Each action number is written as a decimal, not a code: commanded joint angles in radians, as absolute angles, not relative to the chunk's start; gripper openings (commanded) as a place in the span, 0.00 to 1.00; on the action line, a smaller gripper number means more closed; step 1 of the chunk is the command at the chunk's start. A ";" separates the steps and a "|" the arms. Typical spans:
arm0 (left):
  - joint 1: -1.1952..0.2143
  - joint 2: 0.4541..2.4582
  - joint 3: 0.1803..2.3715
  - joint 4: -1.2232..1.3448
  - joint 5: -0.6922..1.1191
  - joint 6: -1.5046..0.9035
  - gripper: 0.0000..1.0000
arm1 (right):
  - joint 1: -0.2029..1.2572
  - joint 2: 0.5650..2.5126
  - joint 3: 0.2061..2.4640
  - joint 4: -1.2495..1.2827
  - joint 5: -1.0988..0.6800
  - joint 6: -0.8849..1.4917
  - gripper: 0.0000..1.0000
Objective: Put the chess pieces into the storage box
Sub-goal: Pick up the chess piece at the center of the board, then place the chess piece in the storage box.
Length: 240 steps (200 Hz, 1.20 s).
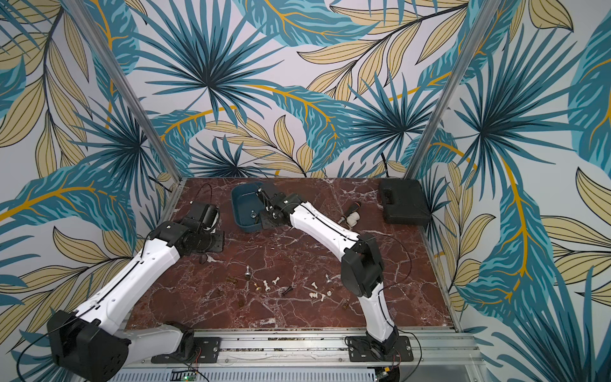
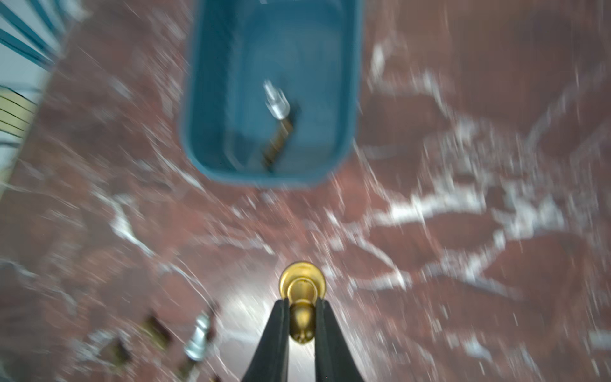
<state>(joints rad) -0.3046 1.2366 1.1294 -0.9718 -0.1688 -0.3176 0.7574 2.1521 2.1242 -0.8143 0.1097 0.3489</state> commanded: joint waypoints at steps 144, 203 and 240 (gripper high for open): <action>-0.275 1.233 1.042 -0.856 -0.084 -0.272 0.41 | 0.712 2.657 2.602 -0.770 0.135 0.139 0.11; -0.274 1.235 1.037 -0.854 -0.084 -0.274 0.41 | 0.709 2.684 2.602 -0.730 0.156 0.124 0.19; -0.274 1.235 1.035 -0.860 -0.074 -0.283 0.41 | 0.710 2.646 2.593 -0.727 0.152 0.127 0.29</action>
